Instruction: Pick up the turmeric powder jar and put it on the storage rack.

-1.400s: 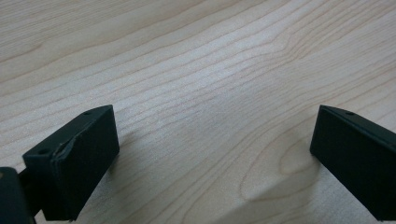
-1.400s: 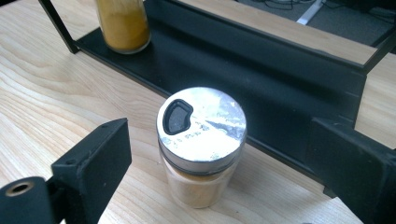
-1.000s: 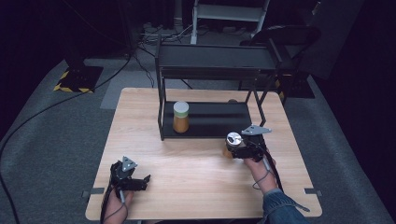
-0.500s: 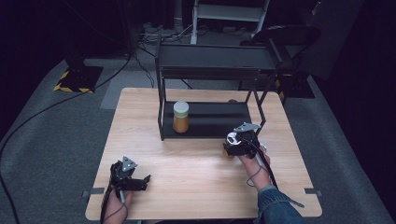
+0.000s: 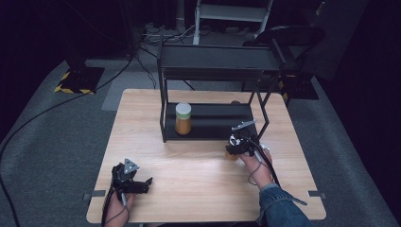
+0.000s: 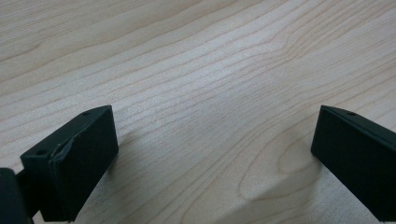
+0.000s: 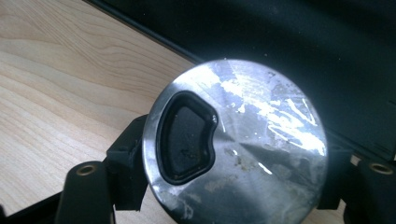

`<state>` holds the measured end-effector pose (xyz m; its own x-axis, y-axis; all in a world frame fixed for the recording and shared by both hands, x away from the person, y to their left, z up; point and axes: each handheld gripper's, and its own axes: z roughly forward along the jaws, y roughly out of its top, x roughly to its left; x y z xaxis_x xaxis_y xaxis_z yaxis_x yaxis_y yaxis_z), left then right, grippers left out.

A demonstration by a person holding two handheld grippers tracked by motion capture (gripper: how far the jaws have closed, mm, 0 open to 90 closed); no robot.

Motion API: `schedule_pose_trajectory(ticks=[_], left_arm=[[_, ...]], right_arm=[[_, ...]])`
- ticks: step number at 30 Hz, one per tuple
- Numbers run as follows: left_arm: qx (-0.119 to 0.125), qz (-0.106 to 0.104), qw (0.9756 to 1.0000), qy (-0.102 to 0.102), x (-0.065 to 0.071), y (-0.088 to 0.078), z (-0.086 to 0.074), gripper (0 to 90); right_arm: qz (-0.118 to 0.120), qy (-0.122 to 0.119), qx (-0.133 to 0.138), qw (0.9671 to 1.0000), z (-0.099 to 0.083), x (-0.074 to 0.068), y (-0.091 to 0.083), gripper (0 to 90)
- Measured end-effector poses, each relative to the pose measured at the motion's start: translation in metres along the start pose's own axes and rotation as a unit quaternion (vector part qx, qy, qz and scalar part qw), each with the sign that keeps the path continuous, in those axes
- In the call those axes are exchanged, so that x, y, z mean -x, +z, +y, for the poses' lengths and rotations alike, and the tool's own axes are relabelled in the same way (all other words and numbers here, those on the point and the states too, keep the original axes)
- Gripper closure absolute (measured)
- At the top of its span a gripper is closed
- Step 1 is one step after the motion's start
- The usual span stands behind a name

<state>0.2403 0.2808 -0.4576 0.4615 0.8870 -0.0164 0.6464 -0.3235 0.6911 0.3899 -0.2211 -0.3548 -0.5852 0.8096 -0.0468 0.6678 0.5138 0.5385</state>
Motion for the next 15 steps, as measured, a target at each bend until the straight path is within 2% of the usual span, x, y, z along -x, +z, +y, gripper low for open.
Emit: schedule_pose_trajectory(ticks=[4, 9, 15], left_arm=[[0.0, 0.0, 1.0, 0.0, 0.0, 0.0, 0.0, 0.7], [0.0, 0.0, 1.0, 0.0, 0.0, 0.0, 0.0, 0.7], [0.0, 0.0, 1.0, 0.0, 0.0, 0.0, 0.0, 0.7]], right_arm=[[0.007, 0.006, -0.001, 1.0, 0.001, 0.004, -0.001, 30.9], [0.0, 0.001, 0.002, 1.0, 0.001, 0.0, -0.002, 31.0], [0.006, 0.004, 0.012, 0.9999, 0.004, 0.004, -0.012, 31.0]])
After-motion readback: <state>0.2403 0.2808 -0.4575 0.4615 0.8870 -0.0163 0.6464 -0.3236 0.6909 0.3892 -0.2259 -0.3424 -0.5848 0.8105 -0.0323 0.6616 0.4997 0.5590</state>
